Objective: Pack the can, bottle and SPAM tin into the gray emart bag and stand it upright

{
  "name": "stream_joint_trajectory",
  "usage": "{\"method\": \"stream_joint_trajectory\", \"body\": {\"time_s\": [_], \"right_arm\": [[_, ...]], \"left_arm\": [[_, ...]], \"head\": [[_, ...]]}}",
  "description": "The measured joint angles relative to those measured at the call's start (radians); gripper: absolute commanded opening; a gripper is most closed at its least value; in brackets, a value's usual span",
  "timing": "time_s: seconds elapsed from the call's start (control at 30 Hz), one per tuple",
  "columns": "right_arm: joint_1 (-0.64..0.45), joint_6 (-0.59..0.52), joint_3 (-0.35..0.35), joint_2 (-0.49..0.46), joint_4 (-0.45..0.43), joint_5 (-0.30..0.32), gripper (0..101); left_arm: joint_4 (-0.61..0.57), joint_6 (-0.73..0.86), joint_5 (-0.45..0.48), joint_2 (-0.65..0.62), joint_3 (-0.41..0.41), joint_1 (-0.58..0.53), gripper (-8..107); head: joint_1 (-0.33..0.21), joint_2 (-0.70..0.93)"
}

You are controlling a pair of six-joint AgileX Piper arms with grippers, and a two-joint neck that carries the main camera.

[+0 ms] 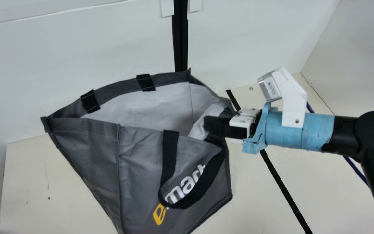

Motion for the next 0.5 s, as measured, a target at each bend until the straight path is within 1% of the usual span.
{"method": "stream_joint_trajectory", "body": {"time_s": [0.33,0.5], "right_arm": [[-0.102,-0.019,-0.051,0.037,0.003,-0.006,0],[-0.162,-0.032,-0.082,0.061,-0.014,-0.003,0]], "left_arm": [[0.000,0.000,0.000,0.000,0.000,0.000,90],[0.000,0.000,0.000,0.000,0.000,0.000,90]], "head": [[0.000,0.000],[0.000,0.000]]}}
